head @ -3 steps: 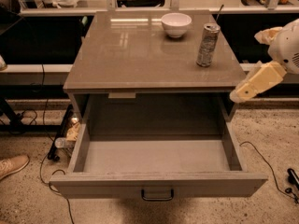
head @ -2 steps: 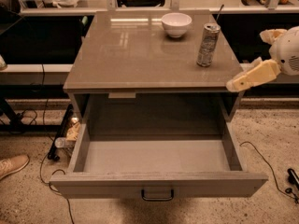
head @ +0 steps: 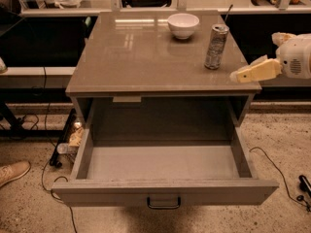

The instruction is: Place redbull can into top drawer

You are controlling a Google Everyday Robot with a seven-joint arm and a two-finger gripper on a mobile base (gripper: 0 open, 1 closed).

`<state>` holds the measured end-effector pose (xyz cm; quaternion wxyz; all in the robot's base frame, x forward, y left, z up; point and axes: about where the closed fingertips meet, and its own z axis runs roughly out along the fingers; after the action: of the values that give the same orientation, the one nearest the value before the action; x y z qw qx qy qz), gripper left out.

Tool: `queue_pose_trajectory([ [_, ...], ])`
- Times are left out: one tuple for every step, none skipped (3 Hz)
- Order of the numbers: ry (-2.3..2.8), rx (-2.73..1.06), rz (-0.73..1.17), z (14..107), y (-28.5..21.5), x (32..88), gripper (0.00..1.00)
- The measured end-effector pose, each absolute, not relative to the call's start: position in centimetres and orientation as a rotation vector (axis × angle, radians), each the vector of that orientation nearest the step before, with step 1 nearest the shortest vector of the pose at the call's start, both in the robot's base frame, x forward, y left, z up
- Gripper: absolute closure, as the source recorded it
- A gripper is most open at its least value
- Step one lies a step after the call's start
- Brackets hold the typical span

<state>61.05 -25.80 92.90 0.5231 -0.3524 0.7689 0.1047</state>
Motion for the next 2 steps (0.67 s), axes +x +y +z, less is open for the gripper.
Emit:
queue_pose_trajectory([
  [1.838, -0.816, 0.255, 92.5, -25.7, 61.4, 0.00],
  [1.813, -0.769, 0.253, 91.9, -25.8, 63.8, 0.00],
])
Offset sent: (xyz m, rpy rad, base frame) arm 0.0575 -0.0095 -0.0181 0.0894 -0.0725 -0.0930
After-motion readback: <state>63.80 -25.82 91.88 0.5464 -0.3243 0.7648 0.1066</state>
